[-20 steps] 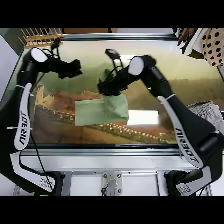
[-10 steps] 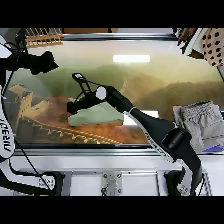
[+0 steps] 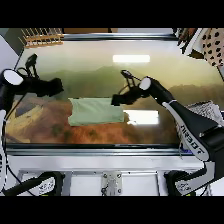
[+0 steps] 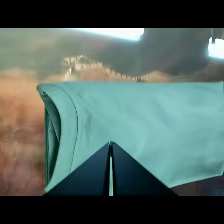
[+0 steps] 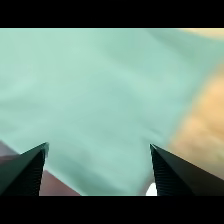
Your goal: Fold the clothes and pants, and hang the long-sleeved shirts on hangers.
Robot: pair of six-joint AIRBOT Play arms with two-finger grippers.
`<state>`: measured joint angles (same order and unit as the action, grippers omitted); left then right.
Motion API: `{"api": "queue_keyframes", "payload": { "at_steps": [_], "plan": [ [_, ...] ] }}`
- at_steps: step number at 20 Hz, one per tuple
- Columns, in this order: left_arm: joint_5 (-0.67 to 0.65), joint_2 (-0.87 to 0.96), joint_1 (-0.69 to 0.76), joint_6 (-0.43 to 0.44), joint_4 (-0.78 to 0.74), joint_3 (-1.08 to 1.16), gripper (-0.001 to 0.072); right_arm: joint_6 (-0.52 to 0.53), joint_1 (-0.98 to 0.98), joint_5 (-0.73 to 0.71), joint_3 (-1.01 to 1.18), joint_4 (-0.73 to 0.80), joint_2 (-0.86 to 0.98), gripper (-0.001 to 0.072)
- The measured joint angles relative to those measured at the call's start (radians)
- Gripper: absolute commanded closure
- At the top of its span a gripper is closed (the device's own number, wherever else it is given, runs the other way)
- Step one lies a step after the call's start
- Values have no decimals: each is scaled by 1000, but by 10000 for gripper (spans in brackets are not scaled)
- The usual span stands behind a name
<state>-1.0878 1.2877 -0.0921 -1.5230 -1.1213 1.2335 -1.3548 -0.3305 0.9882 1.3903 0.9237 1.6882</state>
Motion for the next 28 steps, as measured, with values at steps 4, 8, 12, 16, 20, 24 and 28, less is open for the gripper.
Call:
{"api": "queue_keyframes", "payload": {
  "at_steps": [4,8,12,16,20,24,28],
  "plan": [
    [68,-87,76,12,-5,-161,702,16,129,10,-157,-103,8,-2],
    [113,-129,129,14,-8,-226,702,87,132,-21,-195,-266,59,122],
    [140,-140,151,14,3,-243,702,171,66,-87,-186,-440,122,204],
    [150,-143,157,14,18,-247,702,246,-2,-122,-148,-557,180,700],
    [149,-143,158,14,22,-249,702,296,-9,-121,-112,-583,163,701],
    [143,-143,158,14,23,-249,702,170,109,-98,-94,-352,18,701],
    [142,-143,158,14,25,-249,702,22,320,-24,-89,-58,-188,701]
  ]
}}
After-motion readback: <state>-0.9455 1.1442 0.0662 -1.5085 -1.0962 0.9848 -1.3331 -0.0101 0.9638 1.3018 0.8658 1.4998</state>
